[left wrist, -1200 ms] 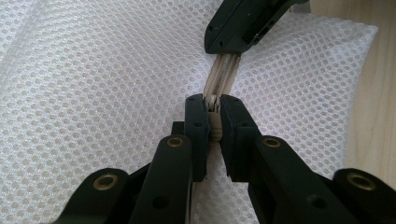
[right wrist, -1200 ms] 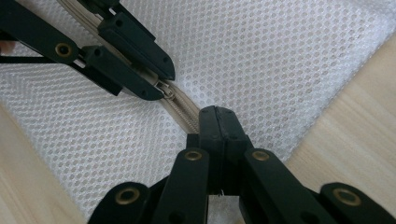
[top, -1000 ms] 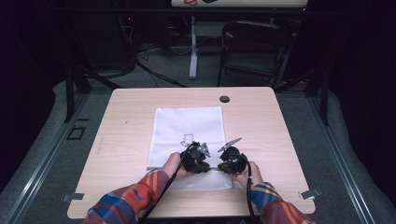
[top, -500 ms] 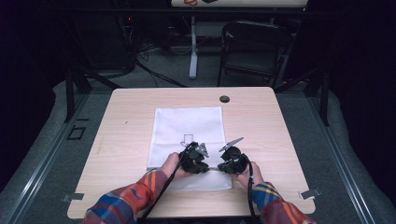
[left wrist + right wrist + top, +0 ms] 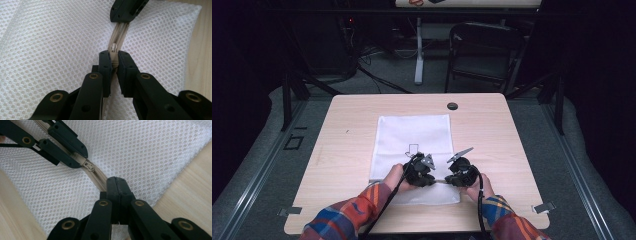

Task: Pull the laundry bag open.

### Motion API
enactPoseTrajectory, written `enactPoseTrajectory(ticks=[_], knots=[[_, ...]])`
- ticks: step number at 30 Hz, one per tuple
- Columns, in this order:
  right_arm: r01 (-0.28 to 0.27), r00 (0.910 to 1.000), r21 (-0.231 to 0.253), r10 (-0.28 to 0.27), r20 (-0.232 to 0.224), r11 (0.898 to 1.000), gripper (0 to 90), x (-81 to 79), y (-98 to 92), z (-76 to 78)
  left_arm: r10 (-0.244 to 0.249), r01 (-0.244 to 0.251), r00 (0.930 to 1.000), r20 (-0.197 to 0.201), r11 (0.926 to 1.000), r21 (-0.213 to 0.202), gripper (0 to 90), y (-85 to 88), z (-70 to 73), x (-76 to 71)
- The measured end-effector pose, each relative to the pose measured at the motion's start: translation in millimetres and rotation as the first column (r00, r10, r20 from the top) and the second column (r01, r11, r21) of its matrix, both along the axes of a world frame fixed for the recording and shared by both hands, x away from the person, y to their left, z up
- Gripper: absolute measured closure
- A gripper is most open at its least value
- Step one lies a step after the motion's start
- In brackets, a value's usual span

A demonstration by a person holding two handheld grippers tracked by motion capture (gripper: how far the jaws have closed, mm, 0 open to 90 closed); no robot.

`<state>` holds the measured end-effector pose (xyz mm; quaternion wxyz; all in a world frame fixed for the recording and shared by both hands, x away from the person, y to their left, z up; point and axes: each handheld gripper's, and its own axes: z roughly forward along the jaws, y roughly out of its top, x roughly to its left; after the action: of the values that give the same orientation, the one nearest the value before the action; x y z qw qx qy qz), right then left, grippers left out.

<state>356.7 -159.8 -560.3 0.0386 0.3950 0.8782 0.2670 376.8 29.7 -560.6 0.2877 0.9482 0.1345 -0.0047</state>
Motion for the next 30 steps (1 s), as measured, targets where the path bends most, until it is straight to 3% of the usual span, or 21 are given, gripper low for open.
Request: enactPoseTrajectory(ticks=[3,6,7,8,11,18,30], knots=[[-0.001,1.0000,0.003,0.001,-0.002,1.000,90.0,0.4,-0.5,-0.1,0.002,-0.002,0.9999,-0.012,0.9999,-0.011,79.7,-1.3,-1.0,0.7],[0.000,1.0000,-0.002,0.000,0.007,1.000,90.0,-0.2,0.7,-0.2,-0.003,0.003,0.9998,-0.019,0.9999,-0.014,71.0,-8.3,-2.6,-0.6],[0.000,1.0000,-0.002,0.000,0.007,1.000,90.0,-0.2,0.7,-0.2,-0.003,0.003,0.9998,-0.019,0.9999,-0.014,71.7,-8.3,-2.6,-0.6],[-0.002,1.0000,-0.003,0.002,0.006,1.000,90.0,-0.2,0.4,0.0,0.008,-0.008,0.9998,0.016,1.0000,0.002,77.6,-11.1,-2.1,-2.8],[-0.003,1.0000,-0.004,0.003,0.007,1.000,90.0,-0.3,0.4,0.0,0.021,-0.021,0.9998,0.003,0.9997,-0.014,81.4,-9.5,-2.9,-1.8],[-0.005,1.0000,0.000,0.005,0.008,1.000,90.0,-0.2,-0.2,-0.3,0.010,-0.012,0.9991,0.042,0.9988,0.047,82.1,-11.6,2.9,-6.4],[0.001,1.0000,0.020,-0.001,0.001,1.000,90.0,-0.2,-1.0,-1.1,-0.006,0.003,0.9988,0.049,0.9978,0.067,82.2,-6.9,3.6,-7.4]])
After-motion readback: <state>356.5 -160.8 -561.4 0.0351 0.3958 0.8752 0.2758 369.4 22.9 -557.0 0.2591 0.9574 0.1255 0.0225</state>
